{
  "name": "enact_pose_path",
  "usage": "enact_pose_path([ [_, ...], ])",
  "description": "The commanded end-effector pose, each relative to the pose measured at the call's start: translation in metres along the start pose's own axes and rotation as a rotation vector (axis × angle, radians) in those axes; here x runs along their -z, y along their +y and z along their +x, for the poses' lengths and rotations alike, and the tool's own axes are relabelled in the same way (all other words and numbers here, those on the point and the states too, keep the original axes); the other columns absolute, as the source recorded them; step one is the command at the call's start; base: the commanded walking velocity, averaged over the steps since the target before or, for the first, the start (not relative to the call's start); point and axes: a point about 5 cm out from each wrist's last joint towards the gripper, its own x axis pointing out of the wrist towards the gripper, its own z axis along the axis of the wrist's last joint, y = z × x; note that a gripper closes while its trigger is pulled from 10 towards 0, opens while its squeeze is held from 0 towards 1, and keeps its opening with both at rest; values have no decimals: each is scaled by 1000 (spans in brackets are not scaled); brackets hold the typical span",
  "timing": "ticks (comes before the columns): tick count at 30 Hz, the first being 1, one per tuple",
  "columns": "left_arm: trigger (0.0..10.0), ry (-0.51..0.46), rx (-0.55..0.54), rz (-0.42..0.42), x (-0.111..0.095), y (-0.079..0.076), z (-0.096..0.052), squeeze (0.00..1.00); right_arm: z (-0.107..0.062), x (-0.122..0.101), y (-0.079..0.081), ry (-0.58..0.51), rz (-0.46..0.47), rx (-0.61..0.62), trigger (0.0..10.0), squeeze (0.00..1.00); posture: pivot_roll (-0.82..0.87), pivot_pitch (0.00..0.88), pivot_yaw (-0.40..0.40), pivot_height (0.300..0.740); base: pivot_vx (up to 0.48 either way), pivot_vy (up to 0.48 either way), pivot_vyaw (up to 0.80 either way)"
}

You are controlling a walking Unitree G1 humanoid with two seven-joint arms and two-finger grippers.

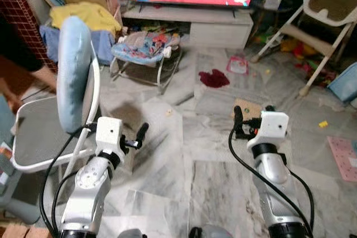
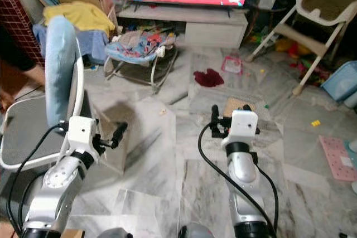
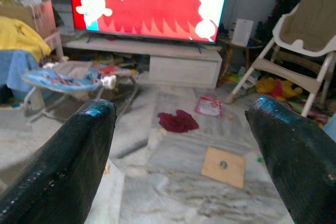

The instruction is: Restocking fridge

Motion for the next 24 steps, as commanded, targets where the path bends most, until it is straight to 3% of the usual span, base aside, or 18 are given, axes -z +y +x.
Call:
enact_pose_path([
  [1,10000,4,-1,2,0,-1,-1,0,0,1,-2,11,-12,4,10000,0,29,21,-19,740,-274,0,0],
  [24,10000,9,-6,9,1,-1,-2,0,0,3,1,17,-9,-26,10000,0,36,20,-23,740,-273,0,0],
])
